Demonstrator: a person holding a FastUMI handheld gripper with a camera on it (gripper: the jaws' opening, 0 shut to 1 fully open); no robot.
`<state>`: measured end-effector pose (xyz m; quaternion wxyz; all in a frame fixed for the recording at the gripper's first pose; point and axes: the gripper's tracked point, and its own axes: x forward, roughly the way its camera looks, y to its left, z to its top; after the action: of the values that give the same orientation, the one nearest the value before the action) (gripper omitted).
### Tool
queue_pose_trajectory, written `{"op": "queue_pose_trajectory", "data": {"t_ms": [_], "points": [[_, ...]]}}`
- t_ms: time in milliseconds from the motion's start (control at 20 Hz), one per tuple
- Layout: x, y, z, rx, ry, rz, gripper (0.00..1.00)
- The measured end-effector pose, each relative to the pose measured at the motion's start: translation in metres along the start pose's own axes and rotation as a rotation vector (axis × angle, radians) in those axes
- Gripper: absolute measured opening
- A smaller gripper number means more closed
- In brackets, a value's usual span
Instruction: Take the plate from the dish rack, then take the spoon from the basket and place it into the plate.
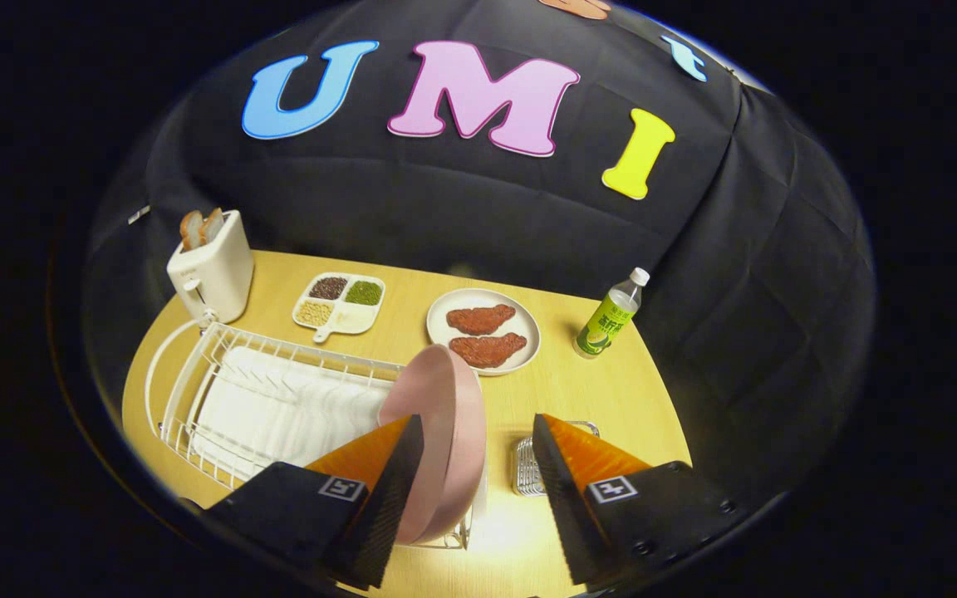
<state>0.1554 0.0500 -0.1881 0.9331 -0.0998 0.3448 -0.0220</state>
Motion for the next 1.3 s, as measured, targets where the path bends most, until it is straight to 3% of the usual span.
{"op": "queue_pose_trajectory", "data": {"t_ms": [250, 400, 550, 1000, 1300], "points": [[0.020, 0.001, -0.011, 0.134, 0.069, -0.022, 0.60], [0.027, 0.013, -0.017, 0.224, 0.113, 0.009, 0.44], [0.028, 0.014, -0.018, 0.214, 0.113, -0.012, 0.29], [0.011, 0.009, 0.003, 0.141, 0.031, -0.117, 0.25], [0.004, 0.000, -0.011, 0.204, 0.078, -0.101, 0.25]]}}
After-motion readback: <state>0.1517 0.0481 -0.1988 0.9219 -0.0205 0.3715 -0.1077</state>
